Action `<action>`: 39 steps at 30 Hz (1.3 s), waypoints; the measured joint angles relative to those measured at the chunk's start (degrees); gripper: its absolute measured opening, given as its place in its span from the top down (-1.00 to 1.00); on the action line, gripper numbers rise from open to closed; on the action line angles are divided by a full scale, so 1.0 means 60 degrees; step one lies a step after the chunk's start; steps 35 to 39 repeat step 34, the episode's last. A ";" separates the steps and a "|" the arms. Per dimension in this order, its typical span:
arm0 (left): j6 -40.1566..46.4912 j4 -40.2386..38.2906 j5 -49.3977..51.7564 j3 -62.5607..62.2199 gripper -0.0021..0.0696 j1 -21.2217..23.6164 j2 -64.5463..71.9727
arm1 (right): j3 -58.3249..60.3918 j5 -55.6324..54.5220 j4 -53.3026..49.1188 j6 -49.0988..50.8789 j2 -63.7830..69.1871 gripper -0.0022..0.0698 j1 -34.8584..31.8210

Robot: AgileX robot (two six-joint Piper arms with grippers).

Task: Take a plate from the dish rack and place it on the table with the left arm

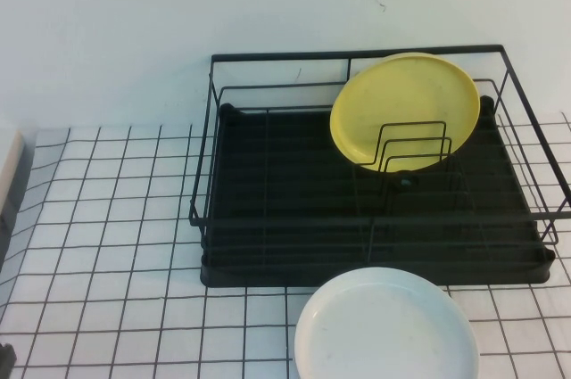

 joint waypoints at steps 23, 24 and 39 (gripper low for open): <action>-0.4373 0.4204 0.0639 0.0773 0.95 0.0291 -0.0043 | 0.0000 0.0000 0.0000 0.0000 0.0000 0.95 0.0000; -0.4416 0.4218 0.0664 0.0773 0.95 0.0291 -0.0043 | 0.0000 0.0000 0.0000 0.0000 0.0000 0.95 0.0000; -0.4489 0.4282 0.0687 0.0756 0.95 0.0291 -0.0043 | 0.0000 0.0000 0.0000 0.0000 0.0000 0.95 0.0000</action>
